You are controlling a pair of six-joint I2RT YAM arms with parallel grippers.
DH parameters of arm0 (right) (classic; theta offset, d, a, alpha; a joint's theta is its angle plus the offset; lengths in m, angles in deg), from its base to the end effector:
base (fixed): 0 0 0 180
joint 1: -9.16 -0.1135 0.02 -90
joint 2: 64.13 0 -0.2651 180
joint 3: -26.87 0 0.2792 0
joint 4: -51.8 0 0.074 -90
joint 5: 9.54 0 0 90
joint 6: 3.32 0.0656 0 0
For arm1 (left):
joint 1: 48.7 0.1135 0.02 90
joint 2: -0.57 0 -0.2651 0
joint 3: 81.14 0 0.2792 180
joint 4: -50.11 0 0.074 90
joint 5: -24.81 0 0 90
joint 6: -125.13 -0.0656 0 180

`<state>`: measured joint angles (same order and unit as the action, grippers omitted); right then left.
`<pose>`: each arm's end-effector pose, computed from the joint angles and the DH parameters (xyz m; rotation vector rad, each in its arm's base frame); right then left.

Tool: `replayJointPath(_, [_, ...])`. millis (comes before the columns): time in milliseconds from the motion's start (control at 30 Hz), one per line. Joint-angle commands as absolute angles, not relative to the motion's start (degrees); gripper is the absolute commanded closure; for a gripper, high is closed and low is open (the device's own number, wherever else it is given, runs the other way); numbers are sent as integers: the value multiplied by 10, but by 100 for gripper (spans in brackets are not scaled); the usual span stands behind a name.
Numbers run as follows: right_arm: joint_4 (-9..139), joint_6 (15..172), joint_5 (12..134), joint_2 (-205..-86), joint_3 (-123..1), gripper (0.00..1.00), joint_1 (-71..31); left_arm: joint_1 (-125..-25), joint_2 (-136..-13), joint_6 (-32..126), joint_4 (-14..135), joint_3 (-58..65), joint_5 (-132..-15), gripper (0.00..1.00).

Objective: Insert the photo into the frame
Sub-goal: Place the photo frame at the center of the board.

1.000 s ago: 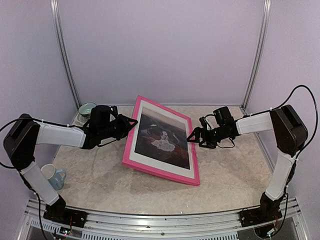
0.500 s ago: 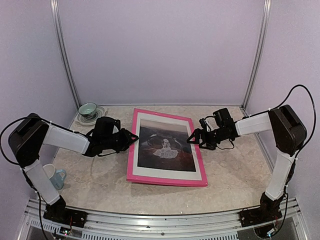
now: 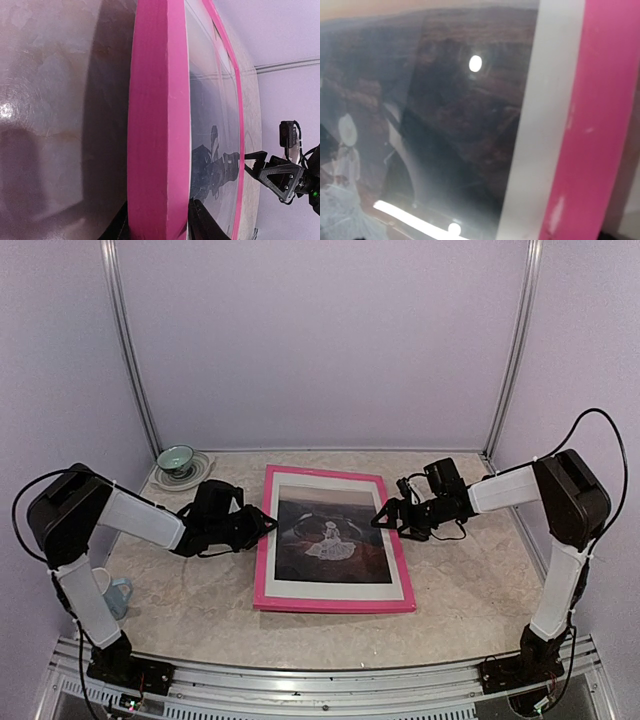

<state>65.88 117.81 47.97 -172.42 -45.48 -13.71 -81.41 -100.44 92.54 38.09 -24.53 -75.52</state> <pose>0.3662 0.1927 0.1022 -0.0862 2.5721 1.0871 0.3194 -0.2191 0.1042 -0.3862 2.3069 -1.0586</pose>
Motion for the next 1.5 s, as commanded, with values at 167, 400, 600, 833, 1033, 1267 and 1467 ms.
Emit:
replayJointPath(167, [615, 1189, 440, -1755, -444, 1, -169, -819, -1028, 906, 331, -201, -787, 61])
replayJointPath(400, [620, 1188, 444, -1756, -446, 1, -169, -819, -1037, 878, 375, -172, -776, 48])
replayJointPath(600, [624, 1188, 447, -1761, -447, 1, -169, -816, -1048, 858, 410, -146, -768, 43])
replayJointPath(833, [625, 1186, 450, -1760, -445, 1, -169, -820, -1072, 829, 477, -104, -748, 30])
replayJointPath(1033, [626, 1185, 450, -1760, -444, 1, -169, -826, -1085, 820, 502, -92, -736, 22])
replayJointPath(1267, [632, 1183, 454, -1759, -447, 1, -169, -842, -1085, 801, 548, -69, -697, 1])
replayJointPath(1467, [638, 1181, 456, -1756, -450, 1, -169, -856, -1083, 783, 584, -46, -663, 1])
